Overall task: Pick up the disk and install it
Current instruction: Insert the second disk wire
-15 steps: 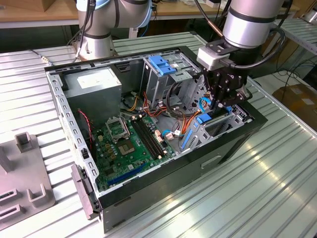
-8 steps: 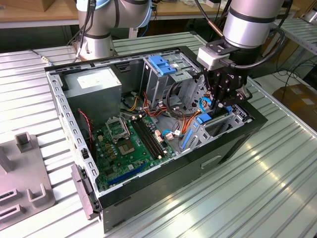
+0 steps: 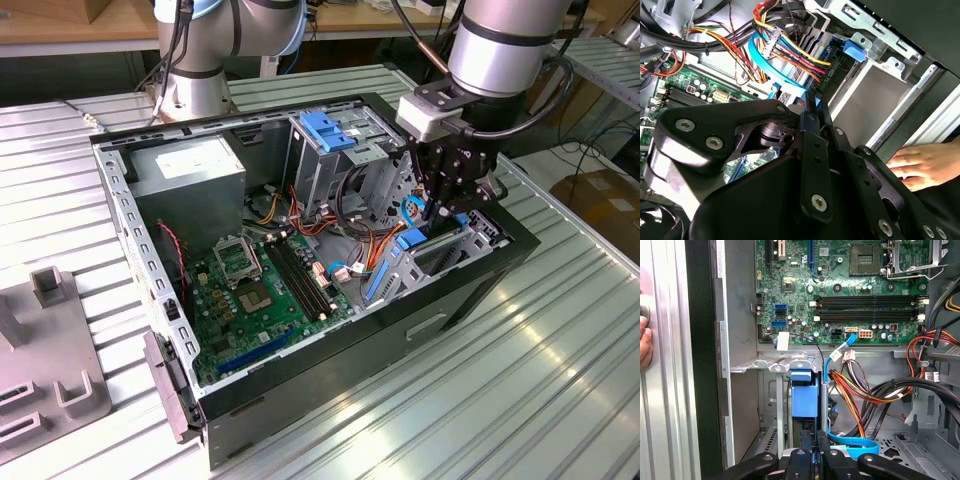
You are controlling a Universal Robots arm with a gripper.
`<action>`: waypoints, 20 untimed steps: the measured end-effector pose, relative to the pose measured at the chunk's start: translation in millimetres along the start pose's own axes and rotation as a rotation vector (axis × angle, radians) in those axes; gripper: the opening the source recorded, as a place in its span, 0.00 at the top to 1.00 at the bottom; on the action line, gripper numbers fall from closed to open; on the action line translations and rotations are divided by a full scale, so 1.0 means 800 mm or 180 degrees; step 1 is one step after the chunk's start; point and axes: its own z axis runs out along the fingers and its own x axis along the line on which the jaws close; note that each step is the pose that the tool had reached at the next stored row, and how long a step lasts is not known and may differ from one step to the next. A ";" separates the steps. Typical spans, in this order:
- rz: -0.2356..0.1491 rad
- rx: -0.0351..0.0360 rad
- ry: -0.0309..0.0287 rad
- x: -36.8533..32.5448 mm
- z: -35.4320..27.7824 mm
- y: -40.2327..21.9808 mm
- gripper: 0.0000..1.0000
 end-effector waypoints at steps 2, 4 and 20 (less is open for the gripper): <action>-0.0019 0.0002 -0.0002 -0.0001 0.0000 -0.0004 0.84; -0.0050 0.0005 -0.0005 -0.0001 0.0001 -0.0007 0.84; -0.0070 0.0007 -0.0015 -0.0011 0.0100 0.0003 0.84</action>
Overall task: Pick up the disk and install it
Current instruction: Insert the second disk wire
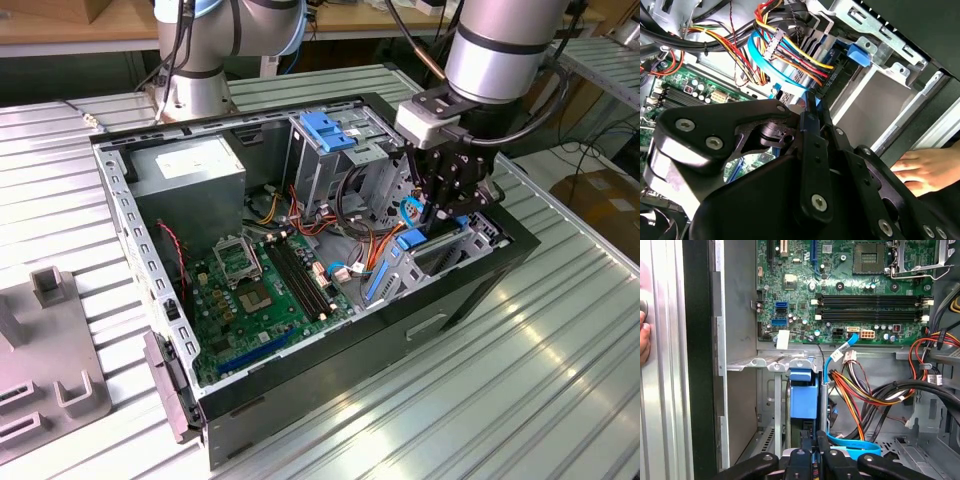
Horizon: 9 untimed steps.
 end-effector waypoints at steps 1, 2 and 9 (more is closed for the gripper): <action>0.0000 0.0000 -0.0001 0.0000 0.0003 0.0000 0.84; 0.0000 0.0000 -0.0002 0.0000 0.0005 0.0001 0.84; 0.0000 0.0001 -0.0004 0.0018 -0.0173 -0.0019 0.76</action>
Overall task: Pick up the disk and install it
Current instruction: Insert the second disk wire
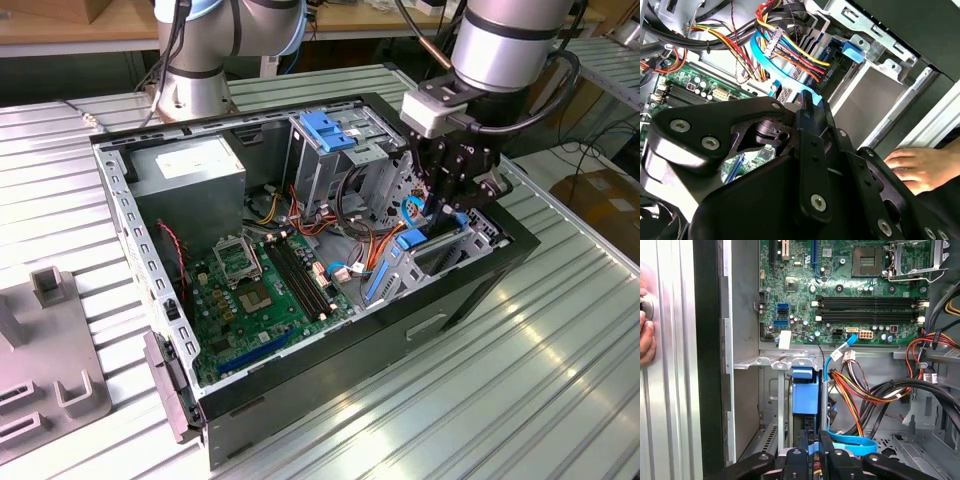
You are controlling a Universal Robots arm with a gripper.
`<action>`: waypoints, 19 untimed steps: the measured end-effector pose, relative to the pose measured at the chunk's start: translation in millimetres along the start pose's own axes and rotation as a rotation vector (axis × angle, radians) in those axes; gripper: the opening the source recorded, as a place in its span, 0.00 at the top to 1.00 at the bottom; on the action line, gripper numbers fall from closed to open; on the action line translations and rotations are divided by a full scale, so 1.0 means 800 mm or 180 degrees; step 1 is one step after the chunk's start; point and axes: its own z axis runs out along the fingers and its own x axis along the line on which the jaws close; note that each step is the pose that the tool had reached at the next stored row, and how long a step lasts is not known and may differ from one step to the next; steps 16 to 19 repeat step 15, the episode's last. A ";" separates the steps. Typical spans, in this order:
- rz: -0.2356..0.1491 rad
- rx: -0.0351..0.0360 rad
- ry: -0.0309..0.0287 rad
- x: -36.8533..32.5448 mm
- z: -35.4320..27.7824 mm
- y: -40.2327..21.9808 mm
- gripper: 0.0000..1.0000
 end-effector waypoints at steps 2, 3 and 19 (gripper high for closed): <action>0.0000 0.0000 -0.0001 0.0000 0.0001 0.0000 0.76; 0.0000 0.0000 -0.0001 0.0000 0.0000 0.0000 0.78; 0.0001 0.0000 -0.0005 0.0000 0.0000 0.0000 0.90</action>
